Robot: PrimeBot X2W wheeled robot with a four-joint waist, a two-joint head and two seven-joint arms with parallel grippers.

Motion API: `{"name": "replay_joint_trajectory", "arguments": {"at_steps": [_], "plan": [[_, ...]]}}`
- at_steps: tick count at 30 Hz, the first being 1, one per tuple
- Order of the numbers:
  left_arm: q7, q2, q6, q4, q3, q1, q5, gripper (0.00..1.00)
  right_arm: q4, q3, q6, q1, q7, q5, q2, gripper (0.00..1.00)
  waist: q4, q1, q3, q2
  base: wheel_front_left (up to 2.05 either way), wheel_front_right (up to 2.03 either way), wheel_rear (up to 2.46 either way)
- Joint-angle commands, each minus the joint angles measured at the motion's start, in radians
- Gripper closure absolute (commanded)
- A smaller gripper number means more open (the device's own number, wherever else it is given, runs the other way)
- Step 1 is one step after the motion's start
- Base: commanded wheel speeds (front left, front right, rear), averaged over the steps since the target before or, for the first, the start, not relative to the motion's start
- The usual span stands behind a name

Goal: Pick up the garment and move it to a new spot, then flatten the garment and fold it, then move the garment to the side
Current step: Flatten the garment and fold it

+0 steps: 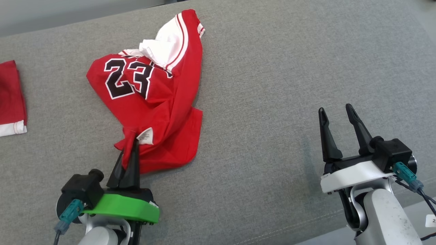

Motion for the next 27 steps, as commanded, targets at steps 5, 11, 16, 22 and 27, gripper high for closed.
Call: {"name": "replay_joint_trajectory", "arguments": {"at_steps": [5,11,16,22,27], "plan": [[-0.006,-0.076,-0.042,-0.041,0.128,0.113,0.093,1.0,0.003,-0.004,0.0,0.013,-0.003,-0.017,-0.002,0.0,0.044,0.0,-0.006,0.0,0.0,0.0,0.0],[-0.006,-0.131,-0.11,0.007,0.197,0.218,0.154,1.0,0.003,-0.001,0.0,0.013,-0.003,-0.025,-0.003,0.0,0.059,0.0,-0.012,0.0,0.0,0.0,0.0],[-0.006,-0.152,-0.211,0.058,0.184,0.26,0.117,0.01,-0.003,-0.003,0.0,0.024,-0.003,-0.032,-0.003,0.0,0.067,0.0,-0.017,0.0,0.0,0.0,0.0],[0.001,-0.142,-0.278,0.087,0.161,0.299,0.093,0.0,-0.002,-0.006,0.0,0.028,-0.003,-0.039,-0.003,0.0,0.071,0.0,-0.018,0.0,0.0,0.0,0.0],[0.014,-0.111,-0.27,0.078,0.197,0.337,0.057,0.0,-0.005,-0.016,0.0,0.028,-0.003,-0.043,-0.003,0.0,0.077,0.0,-0.013,0.0,0.0,0.0,0.0]]}}
